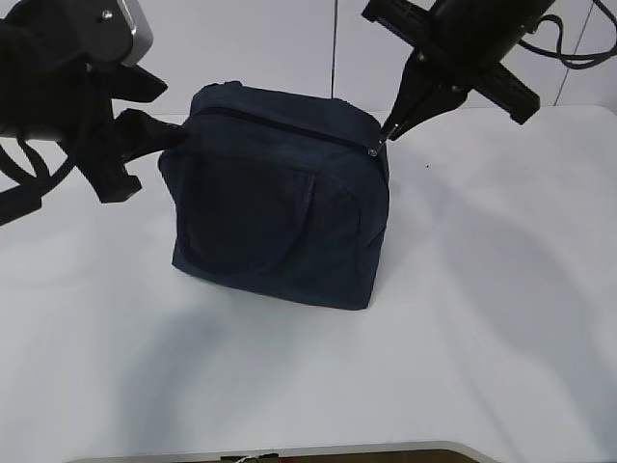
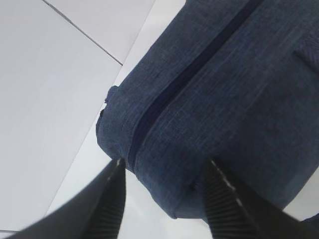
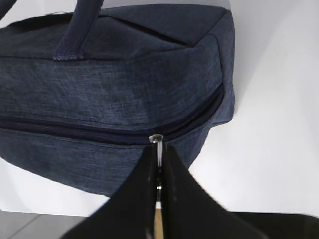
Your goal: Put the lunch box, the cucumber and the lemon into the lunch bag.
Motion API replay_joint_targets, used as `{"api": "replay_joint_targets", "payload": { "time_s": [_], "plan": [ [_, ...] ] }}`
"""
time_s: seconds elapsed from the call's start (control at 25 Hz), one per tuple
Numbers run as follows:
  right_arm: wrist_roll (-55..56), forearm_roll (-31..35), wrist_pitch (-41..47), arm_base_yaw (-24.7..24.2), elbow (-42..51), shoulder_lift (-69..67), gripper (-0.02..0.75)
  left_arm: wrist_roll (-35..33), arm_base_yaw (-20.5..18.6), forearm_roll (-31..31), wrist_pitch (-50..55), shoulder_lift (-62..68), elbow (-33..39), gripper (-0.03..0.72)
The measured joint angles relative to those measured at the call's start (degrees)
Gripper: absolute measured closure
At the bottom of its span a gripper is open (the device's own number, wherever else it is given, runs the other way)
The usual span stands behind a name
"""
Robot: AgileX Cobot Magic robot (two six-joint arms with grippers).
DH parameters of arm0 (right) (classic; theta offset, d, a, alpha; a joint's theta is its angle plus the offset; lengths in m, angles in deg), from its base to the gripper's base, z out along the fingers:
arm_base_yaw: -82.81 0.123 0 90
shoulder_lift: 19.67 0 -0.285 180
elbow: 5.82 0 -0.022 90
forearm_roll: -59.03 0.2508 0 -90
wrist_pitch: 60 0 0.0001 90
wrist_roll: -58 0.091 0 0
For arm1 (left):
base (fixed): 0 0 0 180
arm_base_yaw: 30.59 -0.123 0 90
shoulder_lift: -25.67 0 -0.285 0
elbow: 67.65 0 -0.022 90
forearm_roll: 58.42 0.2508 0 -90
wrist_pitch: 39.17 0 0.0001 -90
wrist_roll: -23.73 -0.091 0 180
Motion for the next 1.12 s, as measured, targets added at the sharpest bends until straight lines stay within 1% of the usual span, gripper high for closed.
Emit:
{"api": "replay_joint_targets", "payload": {
  "time_s": [0.16, 0.32, 0.48, 0.76, 0.96, 1.04, 1.12],
  "plan": [
    [1.8, 2.6, 0.0, 0.0, 0.0, 0.0, 0.734, -0.1, 0.0, 0.0, 0.0, 0.0, 0.0, 0.322],
    [2.0, 3.8, 0.1, 0.0, 0.0, 0.0, 0.734, -0.2, 0.0, 0.0, -0.1, 0.0, 0.0, 0.322],
    [2.7, 3.8, 0.1, 0.0, 0.0, 0.0, 0.734, -0.2, 0.0, 0.0, -0.1, 0.0, 0.0, 0.322],
    [3.2, 1.7, 0.1, -0.2, 0.0, 0.1, 0.734, -0.2, 0.0, 0.0, -0.2, 0.0, 0.0, 0.322],
    [3.2, 1.7, 0.1, -0.8, 0.0, 0.1, 0.734, -0.6, 0.0, 0.6, -2.5, 0.2, 0.0, 0.322],
    [3.1, 1.6, 0.1, -0.9, 0.0, 0.1, 0.734, -1.3, 0.9, 2.7, -2.4, 0.7, 0.0, 0.322],
    [2.6, 1.6, 0.1, -0.9, 0.0, 0.1, 0.734, -2.3, 2.9, 4.6, -0.9, 1.4, 0.0, 0.322]
  ]
}}
